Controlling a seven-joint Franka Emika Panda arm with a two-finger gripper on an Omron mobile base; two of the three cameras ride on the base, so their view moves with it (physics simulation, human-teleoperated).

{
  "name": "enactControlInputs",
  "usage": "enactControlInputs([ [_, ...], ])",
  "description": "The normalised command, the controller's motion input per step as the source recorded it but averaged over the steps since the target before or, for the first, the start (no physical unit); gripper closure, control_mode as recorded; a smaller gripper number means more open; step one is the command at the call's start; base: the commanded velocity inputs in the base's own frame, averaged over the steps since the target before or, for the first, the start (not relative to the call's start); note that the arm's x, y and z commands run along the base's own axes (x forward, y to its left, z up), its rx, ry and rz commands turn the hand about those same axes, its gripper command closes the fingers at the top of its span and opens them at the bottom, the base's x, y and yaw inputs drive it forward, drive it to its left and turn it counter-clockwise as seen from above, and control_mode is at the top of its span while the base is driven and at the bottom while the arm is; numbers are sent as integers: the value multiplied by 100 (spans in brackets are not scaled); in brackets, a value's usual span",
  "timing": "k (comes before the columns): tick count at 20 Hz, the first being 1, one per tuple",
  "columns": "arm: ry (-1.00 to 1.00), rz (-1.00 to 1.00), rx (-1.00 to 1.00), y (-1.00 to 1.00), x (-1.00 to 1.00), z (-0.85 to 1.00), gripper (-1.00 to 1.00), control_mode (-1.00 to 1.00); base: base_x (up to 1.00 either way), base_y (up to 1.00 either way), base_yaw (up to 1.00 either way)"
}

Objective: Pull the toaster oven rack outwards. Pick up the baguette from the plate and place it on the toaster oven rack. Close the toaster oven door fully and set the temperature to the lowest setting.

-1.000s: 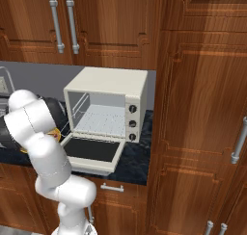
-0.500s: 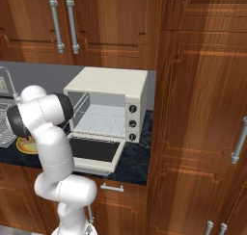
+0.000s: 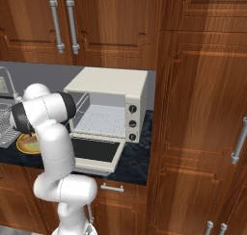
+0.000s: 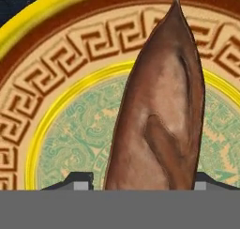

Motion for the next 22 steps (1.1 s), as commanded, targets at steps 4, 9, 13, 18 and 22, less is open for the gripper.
enactControlInputs([
  [4,-1,0,0,0,1,0,100,-100,0,0,0],
  [9,-13,-1,0,0,-16,33,100,-100,0,0,0],
  [13,-5,-2,0,-1,-21,74,100,-100,0,0,0],
  [18,0,-7,0,0,-20,97,100,-100,0,0,0],
  [22,0,-7,-3,0,-26,100,100,-100,0,0,0],
])
